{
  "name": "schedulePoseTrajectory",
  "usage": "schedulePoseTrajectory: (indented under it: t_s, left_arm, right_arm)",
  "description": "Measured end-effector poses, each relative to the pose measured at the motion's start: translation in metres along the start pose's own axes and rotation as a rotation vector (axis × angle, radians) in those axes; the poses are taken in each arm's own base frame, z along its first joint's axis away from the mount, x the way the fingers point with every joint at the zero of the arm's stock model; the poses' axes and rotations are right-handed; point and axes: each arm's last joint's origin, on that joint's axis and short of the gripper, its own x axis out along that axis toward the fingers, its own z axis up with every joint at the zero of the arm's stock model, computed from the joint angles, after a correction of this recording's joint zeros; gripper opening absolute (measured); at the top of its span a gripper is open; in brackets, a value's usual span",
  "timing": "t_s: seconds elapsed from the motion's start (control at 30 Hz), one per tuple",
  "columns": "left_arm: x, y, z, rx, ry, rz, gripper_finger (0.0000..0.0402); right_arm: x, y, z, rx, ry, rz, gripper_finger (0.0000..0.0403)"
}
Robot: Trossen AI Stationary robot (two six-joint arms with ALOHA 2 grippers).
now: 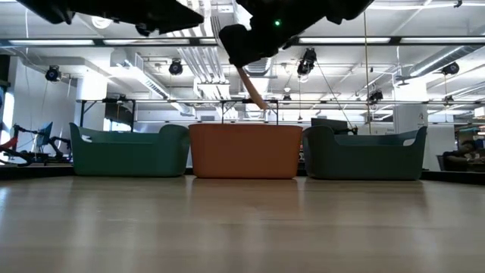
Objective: Sort silverware by color (type)
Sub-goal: Put the orange fork into the green bin
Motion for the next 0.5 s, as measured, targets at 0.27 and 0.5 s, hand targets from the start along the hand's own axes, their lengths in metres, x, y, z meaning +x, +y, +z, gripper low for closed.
schedulePoseTrajectory:
  t_s: [0.27,0.5]
  left_arm:
    - [0.021,-0.009,-0.011,-0.012,-0.04,0.076,0.0221]
    - [0.033,-0.019,-0.018,-0.038,-0.087,0.091,0.0223]
  right_arm:
    - [0.001,-0.002,0.003,-0.039,-0.002,-0.009,0.0028]
    - [0.002,-0.002,0.002,-0.058,0.001,-0.009,0.0028]
